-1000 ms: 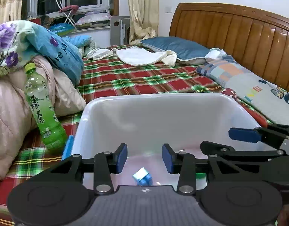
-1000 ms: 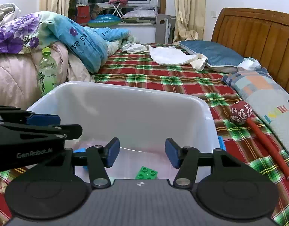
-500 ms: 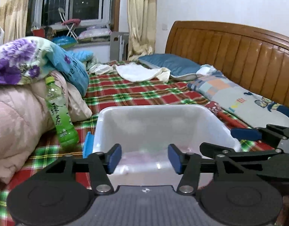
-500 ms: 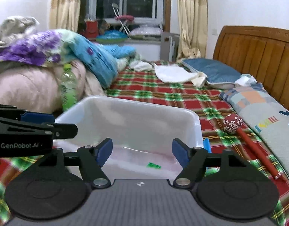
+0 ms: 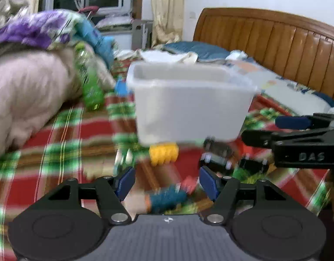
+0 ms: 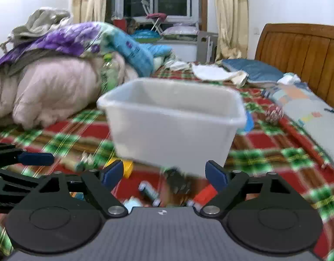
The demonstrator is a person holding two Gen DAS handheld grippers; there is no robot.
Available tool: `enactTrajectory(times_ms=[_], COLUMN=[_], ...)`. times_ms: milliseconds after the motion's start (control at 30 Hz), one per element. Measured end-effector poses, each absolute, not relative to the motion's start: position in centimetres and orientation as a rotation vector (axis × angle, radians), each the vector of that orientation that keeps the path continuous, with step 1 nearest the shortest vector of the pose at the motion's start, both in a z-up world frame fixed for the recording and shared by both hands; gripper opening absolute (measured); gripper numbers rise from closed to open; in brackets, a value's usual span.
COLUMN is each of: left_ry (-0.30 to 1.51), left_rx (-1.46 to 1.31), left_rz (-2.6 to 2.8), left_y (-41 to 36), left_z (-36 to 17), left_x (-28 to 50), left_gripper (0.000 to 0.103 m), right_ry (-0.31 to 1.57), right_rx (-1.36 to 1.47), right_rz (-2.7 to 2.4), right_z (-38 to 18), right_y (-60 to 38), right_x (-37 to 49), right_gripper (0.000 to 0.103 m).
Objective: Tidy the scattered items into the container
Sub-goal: 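Move both grippers back down to the toys on the bed, then grasp the wooden block with the left gripper while the right gripper grasps a green toy car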
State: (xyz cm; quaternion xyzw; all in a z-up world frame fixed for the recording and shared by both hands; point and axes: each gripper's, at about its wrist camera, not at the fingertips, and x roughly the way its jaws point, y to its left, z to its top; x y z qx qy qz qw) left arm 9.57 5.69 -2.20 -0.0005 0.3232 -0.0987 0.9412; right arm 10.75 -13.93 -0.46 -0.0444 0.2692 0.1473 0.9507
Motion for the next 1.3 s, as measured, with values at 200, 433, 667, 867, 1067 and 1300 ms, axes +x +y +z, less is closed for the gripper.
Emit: enactTrajectory(times_ms=[200,433,667,867,1067,1300], left_ry=[0.689,0.711,0.77,0.774,0.779,0.765], left_rx=[-0.007,-0.033,-0.087,-0.057,-0.071,-0.059], left_rz=[-0.157,-0.11,-0.132,-0.19,-0.208,-0.234], left_y=[7.2,8.6,9.3,8.1,7.3,6.3], left_z=[-4.9,-7.1,-8.8,-8.7,-8.6,-7.9], left_x=[7.9,8.2,8.9,8.9,9.2,9.1], left_gripper=[0.069,0.066,0.033,0.033,0.033,0.033], right_ry=[0.589,0.646,0.685,0.735,0.707,0.651], right_rx=[-0.131,-0.137,-0.114,-0.069,-0.128,-0.221], right_rz=[0.334,0.331,0.31,0.327,0.353,0.371], right_z=[-3.5,-6.5,-8.0,-9.1,-9.1,-8.5], right_y=[-12.3,-11.6,-11.3,-11.1,-9.7,-9.4], right_x=[7.9,5.4,5.6,6.3,7.0,7.0], right_gripper=[0.077,0.074,0.061,0.051,0.041,0.02])
